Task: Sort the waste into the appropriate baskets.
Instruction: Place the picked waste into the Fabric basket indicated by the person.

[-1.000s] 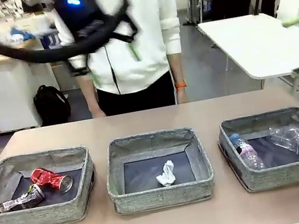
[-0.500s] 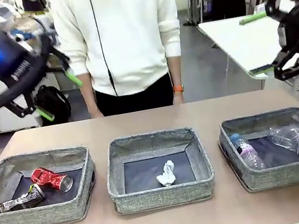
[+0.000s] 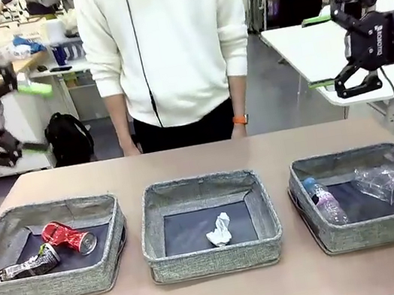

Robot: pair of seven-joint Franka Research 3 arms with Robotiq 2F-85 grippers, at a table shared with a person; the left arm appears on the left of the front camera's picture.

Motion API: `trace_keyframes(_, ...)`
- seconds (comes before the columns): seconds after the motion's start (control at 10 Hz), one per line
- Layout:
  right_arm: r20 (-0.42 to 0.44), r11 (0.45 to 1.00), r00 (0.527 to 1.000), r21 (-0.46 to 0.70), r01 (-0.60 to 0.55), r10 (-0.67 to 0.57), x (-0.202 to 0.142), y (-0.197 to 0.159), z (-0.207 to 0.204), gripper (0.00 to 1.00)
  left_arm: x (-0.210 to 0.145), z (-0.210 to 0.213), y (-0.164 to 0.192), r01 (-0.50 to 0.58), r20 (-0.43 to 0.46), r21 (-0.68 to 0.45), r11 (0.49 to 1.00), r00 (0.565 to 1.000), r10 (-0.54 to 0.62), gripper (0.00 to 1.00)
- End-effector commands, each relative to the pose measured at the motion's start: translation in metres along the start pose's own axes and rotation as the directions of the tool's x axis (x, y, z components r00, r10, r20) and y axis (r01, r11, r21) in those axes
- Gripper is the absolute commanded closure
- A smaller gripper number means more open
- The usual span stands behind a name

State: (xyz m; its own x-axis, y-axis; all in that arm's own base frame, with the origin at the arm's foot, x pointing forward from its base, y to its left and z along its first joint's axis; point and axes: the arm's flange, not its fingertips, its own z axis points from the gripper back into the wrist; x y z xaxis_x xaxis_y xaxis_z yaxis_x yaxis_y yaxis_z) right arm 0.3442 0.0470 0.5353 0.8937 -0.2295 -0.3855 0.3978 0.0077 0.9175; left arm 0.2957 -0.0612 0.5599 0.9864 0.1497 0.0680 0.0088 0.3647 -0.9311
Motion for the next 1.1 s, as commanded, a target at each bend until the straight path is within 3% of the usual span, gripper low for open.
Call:
trace_keyframes(0.0, 0.088, 0.998, 0.995, 0.053, 0.046, -0.051, 0.003, 0.013, 0.003, 0.00, 0.012, -0.031, 0.012, -0.313, -0.220, 0.154, 0.937, 0.914, 0.341, 0.00)
trace_keyframes(0.1, 0.000, 1.000, 1.000, 0.000, 0.000, 0.000, 0.000, 0.000, 0.000, 0.00, 0.000, 0.000, 0.000, 0.000, 0.000, 0.000, 1.000, 1.000, 0.000, 0.00)
trace_keyframes(1.0, 0.000, 1.000, 1.000, 0.000, 0.000, 0.000, 0.000, 0.000, 0.000, 0.00, 0.000, 0.000, 0.000, 0.000, 0.000, 0.000, 1.000, 1.000, 0.000, 0.00)
